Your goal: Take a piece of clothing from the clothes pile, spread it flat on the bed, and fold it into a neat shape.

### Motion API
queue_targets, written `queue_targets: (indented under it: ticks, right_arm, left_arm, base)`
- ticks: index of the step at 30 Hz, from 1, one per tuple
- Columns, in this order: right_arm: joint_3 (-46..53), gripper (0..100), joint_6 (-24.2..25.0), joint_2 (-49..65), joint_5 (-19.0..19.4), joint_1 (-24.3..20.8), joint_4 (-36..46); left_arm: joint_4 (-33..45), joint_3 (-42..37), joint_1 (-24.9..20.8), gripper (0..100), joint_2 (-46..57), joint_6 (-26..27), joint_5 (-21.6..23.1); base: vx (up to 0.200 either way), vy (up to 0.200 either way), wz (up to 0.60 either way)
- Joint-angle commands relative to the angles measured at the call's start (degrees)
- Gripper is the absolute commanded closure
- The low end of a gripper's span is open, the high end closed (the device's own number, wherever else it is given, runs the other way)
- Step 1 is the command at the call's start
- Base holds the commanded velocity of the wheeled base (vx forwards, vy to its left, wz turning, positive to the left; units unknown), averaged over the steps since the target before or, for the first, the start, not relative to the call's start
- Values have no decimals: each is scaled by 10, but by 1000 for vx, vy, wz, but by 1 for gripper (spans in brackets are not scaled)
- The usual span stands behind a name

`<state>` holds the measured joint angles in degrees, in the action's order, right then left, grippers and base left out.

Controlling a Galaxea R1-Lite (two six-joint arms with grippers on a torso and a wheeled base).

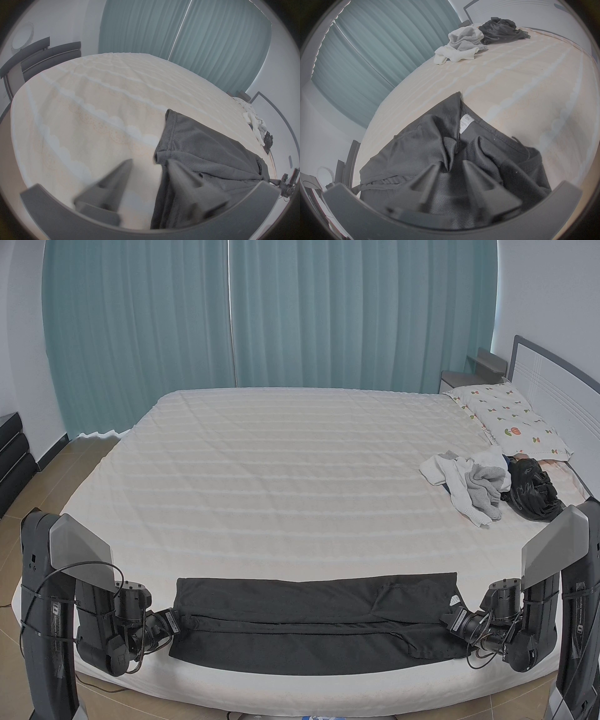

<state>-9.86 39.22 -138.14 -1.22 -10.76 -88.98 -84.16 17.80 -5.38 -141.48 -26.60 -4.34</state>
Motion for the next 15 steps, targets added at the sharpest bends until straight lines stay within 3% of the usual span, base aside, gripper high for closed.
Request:
queue_targets:
  ticks: [1, 10, 15]
  right_arm:
    - [0, 0, 4, -3, 0, -3, -6]
    - [11, 0, 28, 70, 7, 38, -5]
    - [34, 0, 29, 87, 22, 41, -6]
  left_arm:
    - [-3, -4, -2, 0, 0, 1, -5]
    - [-58, -54, 12, 0, 50, -9, -5]
    - [-58, -108, 18, 0, 83, -5, 36]
  base:
    - [0, 0, 0]
    - [0, 0, 0]
    - [0, 0, 0]
